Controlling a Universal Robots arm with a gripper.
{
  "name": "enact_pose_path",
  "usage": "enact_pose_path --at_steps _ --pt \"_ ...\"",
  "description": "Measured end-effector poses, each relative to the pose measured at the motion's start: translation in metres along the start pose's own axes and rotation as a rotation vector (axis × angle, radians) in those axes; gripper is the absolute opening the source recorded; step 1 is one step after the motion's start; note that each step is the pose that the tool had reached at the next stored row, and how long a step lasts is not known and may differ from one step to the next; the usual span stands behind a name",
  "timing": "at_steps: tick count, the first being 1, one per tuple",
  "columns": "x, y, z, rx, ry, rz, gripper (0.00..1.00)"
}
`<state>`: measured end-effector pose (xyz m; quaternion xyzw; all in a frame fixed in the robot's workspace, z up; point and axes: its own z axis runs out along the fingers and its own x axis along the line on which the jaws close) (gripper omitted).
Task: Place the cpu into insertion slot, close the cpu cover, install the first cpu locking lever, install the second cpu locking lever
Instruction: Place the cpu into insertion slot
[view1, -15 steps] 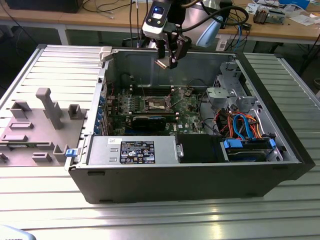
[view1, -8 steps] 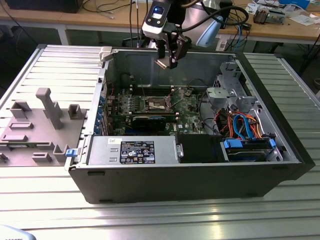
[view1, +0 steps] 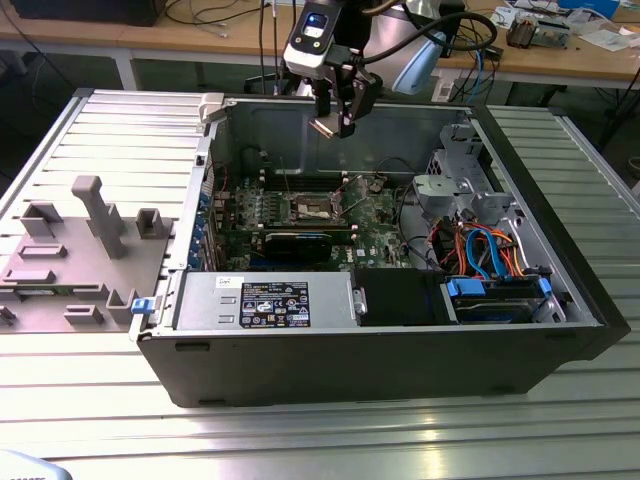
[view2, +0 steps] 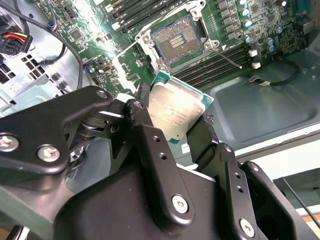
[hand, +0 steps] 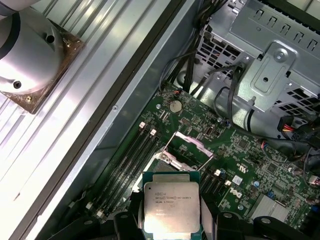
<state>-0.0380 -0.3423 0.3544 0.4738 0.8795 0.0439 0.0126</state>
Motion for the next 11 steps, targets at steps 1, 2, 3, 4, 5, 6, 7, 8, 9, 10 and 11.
enact_pose_path --at_steps 1,2,3,4,5,6,7,8,9,10,11 --pt "0.0000 0.0000 0.0000 0.0000 -0.0001 0.001 0.55" --pt "0.0000 0.0000 0.0000 0.0000 -0.0002 0.002 0.55" --pt "0.0000 0.0000 0.0000 -0.0001 -0.0003 0.003 0.55" --pt "0.0000 0.0000 0.0000 -0.0001 -0.0004 0.004 0.55" --pt "0.0000 0.0000 0.0000 -0.0001 -0.0005 0.005 0.55" --pt "0.0000 0.0000 0.0000 -0.0002 -0.0006 0.006 0.55" --pt "0.0000 0.0000 0.0000 -0.0002 -0.0006 0.007 0.55" --pt "0.0000 0.0000 0.0000 -0.0002 -0.0008 0.008 0.55" --pt "0.0000 0.0000 0.0000 -0.0002 -0.0008 0.009 0.55" --pt "0.0000 0.0000 0.0000 -0.0002 -0.0009 0.010 0.55" --pt "0.0000 0.0000 0.0000 -0.0002 -0.0009 0.010 0.55"
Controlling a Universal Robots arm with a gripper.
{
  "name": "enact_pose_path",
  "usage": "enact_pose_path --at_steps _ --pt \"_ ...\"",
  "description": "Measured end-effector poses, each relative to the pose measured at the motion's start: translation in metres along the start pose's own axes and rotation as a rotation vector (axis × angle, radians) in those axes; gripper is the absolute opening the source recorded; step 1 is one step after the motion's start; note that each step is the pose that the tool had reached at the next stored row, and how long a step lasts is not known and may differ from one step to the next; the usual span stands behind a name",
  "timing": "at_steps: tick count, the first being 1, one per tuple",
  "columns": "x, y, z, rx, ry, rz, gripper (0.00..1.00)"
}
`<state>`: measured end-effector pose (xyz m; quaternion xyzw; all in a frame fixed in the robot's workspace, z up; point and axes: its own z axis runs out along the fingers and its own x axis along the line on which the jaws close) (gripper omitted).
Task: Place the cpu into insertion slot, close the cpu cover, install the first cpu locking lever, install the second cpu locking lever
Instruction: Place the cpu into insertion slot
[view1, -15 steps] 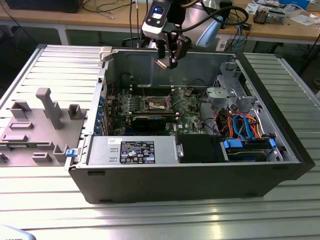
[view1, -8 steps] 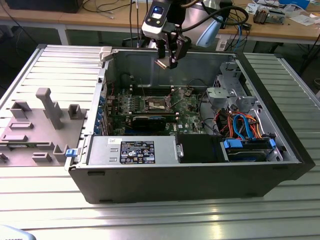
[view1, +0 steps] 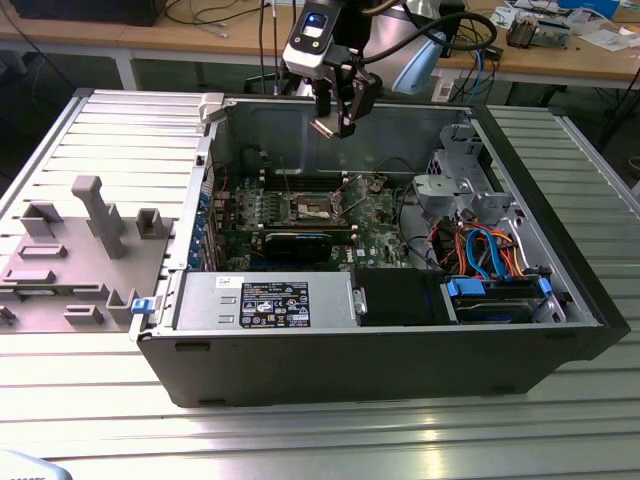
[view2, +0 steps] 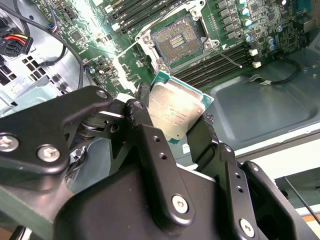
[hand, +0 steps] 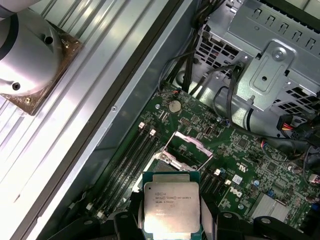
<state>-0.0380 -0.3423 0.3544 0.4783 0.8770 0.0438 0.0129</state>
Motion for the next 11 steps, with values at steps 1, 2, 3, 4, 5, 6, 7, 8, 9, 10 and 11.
enact_pose_path --at_steps 1,2,3,4,5,6,7,8,9,10,11 --pt "0.0000 0.0000 0.0000 0.0000 -0.0001 0.001 0.55" --pt "0.0000 0.0000 0.0000 0.0000 -0.0002 0.002 0.55" --pt "0.0000 0.0000 0.0000 0.0000 -0.0004 0.003 0.55" --pt "0.0000 0.0000 0.0000 -0.0001 -0.0004 0.004 0.55" --pt "0.0000 0.0000 0.0000 0.0000 -0.0005 0.005 0.55" --pt "0.0000 0.0000 0.0000 -0.0001 -0.0005 0.006 0.55" --pt "0.0000 0.0000 0.0000 -0.0001 -0.0006 0.007 0.55" --pt "0.0000 0.0000 0.0000 -0.0001 -0.0007 0.008 0.55" --pt "0.0000 0.0000 0.0000 -0.0001 -0.0009 0.009 0.55" --pt "0.0000 0.0000 0.0000 -0.0002 -0.0009 0.010 0.55" --pt "0.0000 0.0000 0.0000 -0.0001 -0.0010 0.011 0.55"
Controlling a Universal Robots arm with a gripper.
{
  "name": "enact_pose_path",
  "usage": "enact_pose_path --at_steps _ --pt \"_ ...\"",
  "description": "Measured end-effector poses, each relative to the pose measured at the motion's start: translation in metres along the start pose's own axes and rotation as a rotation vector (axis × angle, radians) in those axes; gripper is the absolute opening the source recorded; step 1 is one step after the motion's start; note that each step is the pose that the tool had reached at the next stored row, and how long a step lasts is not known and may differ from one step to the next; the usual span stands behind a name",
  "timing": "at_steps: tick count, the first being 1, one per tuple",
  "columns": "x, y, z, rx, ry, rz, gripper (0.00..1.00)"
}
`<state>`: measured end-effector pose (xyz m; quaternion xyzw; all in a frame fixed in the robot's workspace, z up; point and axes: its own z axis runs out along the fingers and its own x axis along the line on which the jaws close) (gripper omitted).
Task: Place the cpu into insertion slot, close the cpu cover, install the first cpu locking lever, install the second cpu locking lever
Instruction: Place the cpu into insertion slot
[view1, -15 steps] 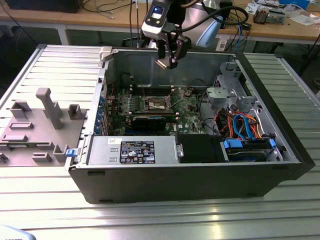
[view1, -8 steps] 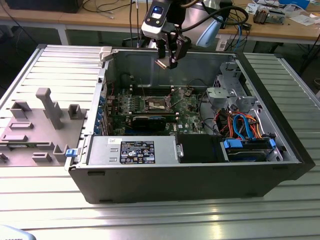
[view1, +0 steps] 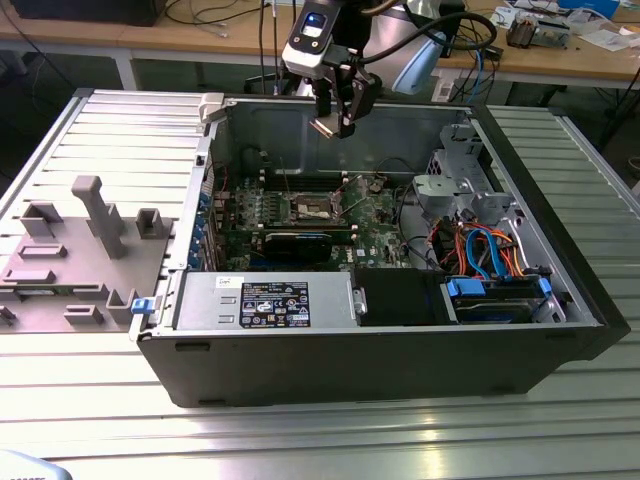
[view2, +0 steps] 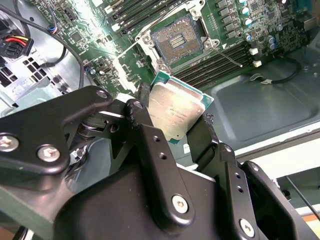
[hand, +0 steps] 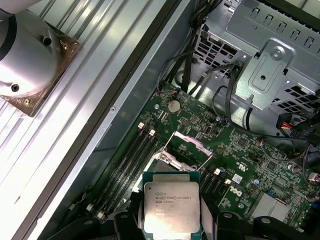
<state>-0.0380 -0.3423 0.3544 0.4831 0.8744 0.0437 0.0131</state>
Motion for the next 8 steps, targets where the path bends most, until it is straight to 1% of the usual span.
enact_pose_path --at_steps 8 --pt "0.0000 0.0000 0.0000 -0.0003 -0.0009 0.010 0.55"
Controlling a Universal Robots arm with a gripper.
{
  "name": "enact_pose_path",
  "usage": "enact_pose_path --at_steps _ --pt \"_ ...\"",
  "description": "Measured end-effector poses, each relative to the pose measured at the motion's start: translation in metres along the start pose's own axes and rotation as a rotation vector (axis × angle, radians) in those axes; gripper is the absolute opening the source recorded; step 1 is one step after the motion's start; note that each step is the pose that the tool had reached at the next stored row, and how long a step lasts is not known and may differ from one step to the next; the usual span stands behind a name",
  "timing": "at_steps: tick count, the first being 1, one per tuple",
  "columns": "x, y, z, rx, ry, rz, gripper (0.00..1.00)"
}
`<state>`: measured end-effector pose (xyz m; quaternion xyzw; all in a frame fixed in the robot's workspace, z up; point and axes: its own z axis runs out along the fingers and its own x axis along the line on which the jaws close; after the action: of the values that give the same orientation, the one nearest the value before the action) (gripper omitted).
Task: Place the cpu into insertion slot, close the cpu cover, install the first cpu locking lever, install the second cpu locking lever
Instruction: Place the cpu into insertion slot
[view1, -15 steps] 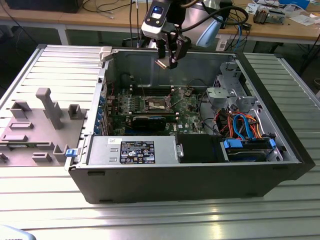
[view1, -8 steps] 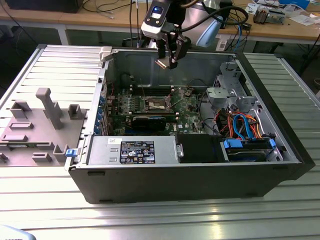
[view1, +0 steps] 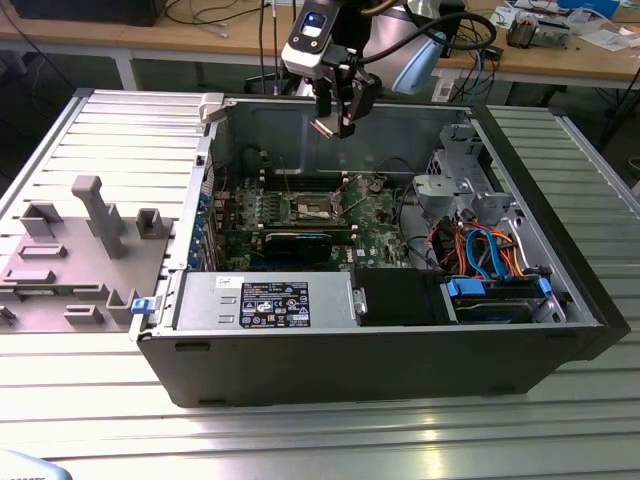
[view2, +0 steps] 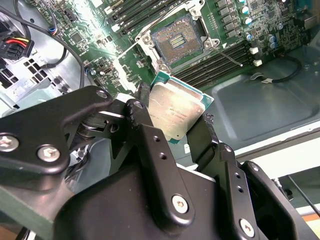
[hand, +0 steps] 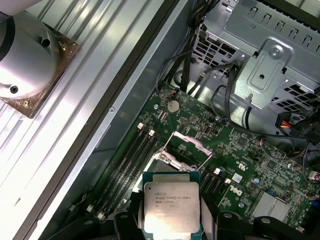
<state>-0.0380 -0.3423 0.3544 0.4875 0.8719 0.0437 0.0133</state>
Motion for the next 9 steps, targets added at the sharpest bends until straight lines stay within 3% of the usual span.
enact_pose_path --at_steps 9 --pt "0.0000 0.0000 0.0000 -0.0002 -0.0008 0.009 0.55"
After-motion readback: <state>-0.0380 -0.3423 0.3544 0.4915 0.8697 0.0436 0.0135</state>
